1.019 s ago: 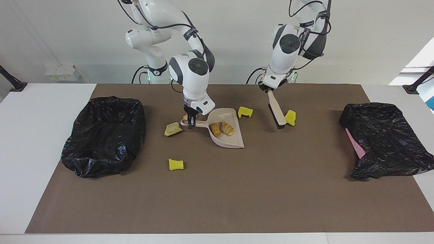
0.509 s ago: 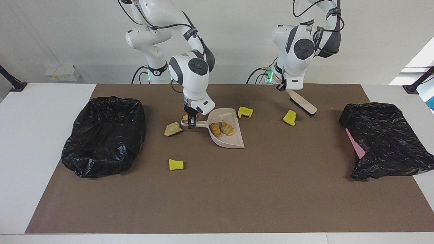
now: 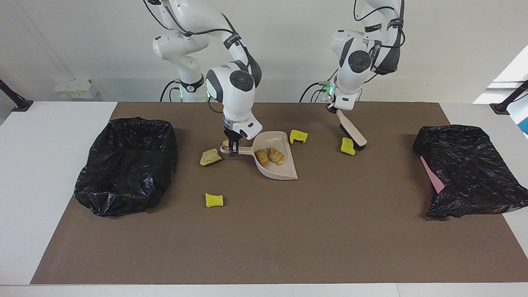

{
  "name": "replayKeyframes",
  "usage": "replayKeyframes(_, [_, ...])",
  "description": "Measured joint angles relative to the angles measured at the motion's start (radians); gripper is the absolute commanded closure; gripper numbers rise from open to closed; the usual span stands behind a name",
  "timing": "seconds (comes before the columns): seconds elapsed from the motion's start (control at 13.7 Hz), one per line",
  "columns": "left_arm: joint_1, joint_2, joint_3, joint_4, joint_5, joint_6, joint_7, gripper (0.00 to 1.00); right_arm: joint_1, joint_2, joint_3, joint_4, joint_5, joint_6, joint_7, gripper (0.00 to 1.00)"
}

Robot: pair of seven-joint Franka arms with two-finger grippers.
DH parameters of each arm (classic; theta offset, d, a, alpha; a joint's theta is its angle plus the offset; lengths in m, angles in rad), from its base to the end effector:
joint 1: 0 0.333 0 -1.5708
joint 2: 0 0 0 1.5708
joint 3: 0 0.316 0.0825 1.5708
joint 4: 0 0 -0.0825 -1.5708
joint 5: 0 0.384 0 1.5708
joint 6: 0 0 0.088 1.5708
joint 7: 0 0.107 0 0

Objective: Sweep and dump trash in bin
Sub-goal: 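Sweep yellow sponges into the dustpan with the left gripper's brush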

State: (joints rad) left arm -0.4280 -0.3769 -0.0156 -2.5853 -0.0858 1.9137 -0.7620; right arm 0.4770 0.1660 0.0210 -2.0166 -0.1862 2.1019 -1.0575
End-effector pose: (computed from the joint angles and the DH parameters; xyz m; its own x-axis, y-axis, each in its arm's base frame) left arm 0.3329 -0.1647 0.3671 0.8974 0.3606 -0.2543 0.3301 -0.9311 -0.1554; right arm 0.5094 0.2666 0.3649 -0.0844 0.9815 -0.1720 0.9964 0.0851 -0.0034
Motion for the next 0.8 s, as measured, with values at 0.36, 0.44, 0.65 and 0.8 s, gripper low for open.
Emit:
replayKeyframes(0.36, [-0.108,0.036,-0.004,0.005,-0.154,0.138,0.093,1.00,0.000,0.000,0.000,0.000,0.000,0.000,-0.001,1.00])
replayKeyframes(0.44, [-0.146,0.056,-0.005,0.015,-0.186,0.160,0.094,1.00,0.000,0.000,0.000,0.000,0.000,0.000,-0.001,1.00])
replayKeyframes(0.65, [-0.235,0.134,-0.011,0.067,-0.262,0.288,0.094,1.00,0.000,0.000,0.000,0.000,0.000,0.000,-0.001,1.00])
replayKeyframes(0.8, [-0.246,0.204,-0.016,0.154,-0.286,0.327,0.112,1.00,0.000,0.000,0.000,0.000,0.000,0.000,-0.001,1.00])
